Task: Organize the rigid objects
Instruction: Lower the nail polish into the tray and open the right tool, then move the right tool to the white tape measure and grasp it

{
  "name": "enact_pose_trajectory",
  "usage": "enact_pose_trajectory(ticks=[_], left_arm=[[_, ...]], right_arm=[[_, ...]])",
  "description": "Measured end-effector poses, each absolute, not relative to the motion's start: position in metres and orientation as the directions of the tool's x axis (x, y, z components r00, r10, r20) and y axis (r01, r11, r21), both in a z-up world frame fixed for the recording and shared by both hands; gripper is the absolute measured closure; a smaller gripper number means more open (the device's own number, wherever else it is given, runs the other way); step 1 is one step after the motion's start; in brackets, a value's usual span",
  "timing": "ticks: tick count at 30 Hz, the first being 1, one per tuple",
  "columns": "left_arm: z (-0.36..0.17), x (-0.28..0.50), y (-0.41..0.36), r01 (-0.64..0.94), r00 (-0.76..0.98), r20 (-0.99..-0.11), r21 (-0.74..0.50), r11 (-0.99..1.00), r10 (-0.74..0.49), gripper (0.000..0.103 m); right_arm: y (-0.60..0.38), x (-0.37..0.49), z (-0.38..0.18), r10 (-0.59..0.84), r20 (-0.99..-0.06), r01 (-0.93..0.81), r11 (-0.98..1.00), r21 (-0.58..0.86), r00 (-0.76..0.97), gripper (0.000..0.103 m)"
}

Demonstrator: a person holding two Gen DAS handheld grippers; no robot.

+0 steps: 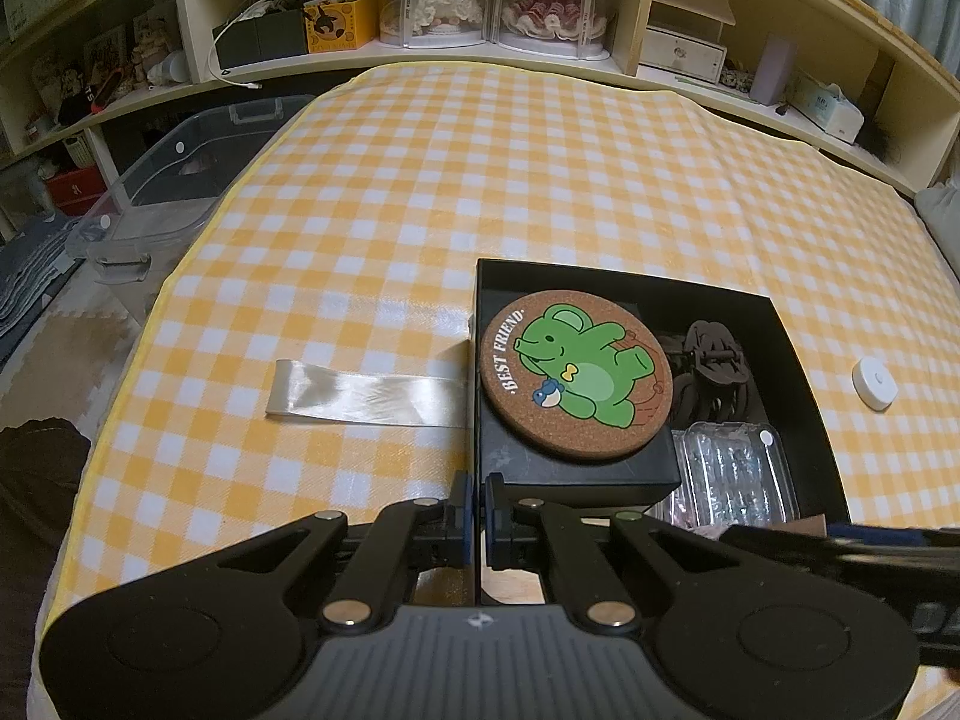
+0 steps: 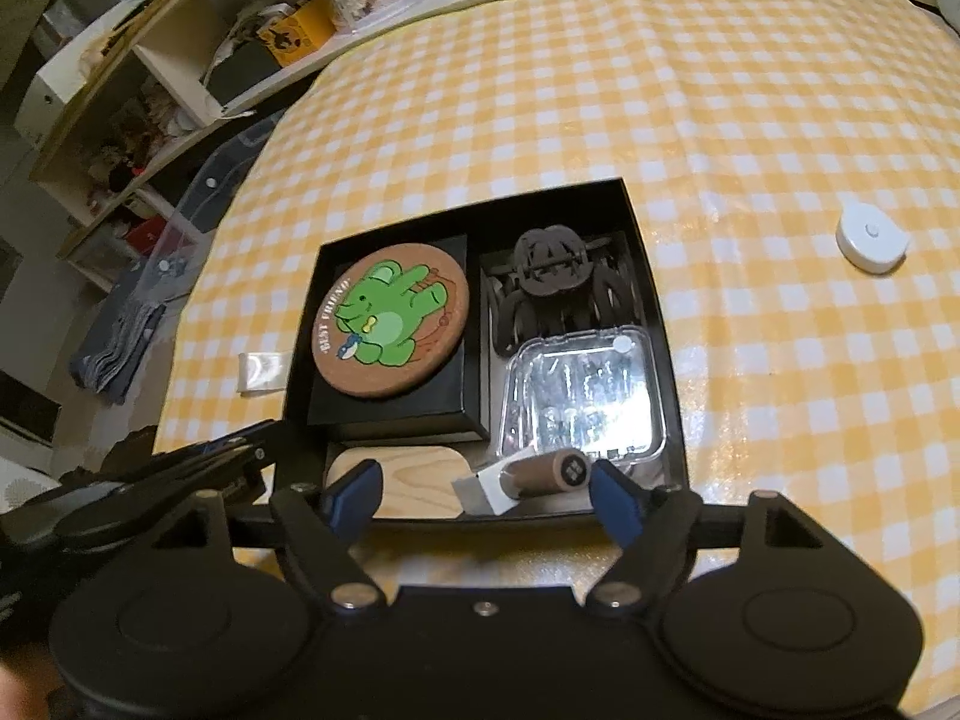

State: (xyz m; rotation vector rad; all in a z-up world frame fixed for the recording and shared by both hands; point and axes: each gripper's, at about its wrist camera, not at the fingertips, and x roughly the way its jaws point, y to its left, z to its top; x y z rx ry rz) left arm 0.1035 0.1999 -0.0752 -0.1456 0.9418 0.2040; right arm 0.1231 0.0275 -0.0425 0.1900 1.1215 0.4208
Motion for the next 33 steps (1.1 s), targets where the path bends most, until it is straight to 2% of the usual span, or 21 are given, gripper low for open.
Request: enact_pose_trajectory(ticks=[5, 10, 12, 20, 28, 33], left_arm=[[-0.075, 0.104, 0.2, -0.236, 0.571, -0.813, -0.033, 0.971, 0.111, 0.099], [-0.075, 0.103, 0.199, -0.236, 0.57, -0.814, -0.028, 0.971, 0.115, 0.099], [-0.075, 0.103, 0.199, -0.235, 0.569, -0.814, -0.024, 0.972, 0.117, 0.099], [-0.076, 0.103, 0.199, -0.233, 0.567, -0.815, -0.017, 0.972, 0.121, 0.099], [-0.075, 0.103, 0.198, -0.231, 0.566, -0.815, -0.012, 0.973, 0.124, 0.099], [-0.076, 0.104, 0.197, -0.228, 0.563, -0.816, 0.001, 0.974, 0.133, 0.099]], right_arm=[[0.013, 0.12, -0.023, 0.457, -0.796, -0.288, 0.885, 0.365, 0.397, 0.018], [-0.003, 0.119, -0.003, 0.5, -0.755, -0.341, 0.861, 0.378, 0.425, 0.002], [-0.008, 0.118, 0.004, 0.509, -0.736, -0.37, 0.854, 0.366, 0.446, 0.0], [-0.041, 0.118, 0.028, 0.548, -0.63, -0.472, 0.826, 0.307, 0.55, 0.0], [-0.085, 0.137, 0.03, 0.475, -0.567, -0.461, 0.869, 0.18, 0.673, 0.0], [-0.118, 0.164, 0.014, 0.416, -0.559, -0.391, 0.904, 0.17, 0.718, 0.0]])
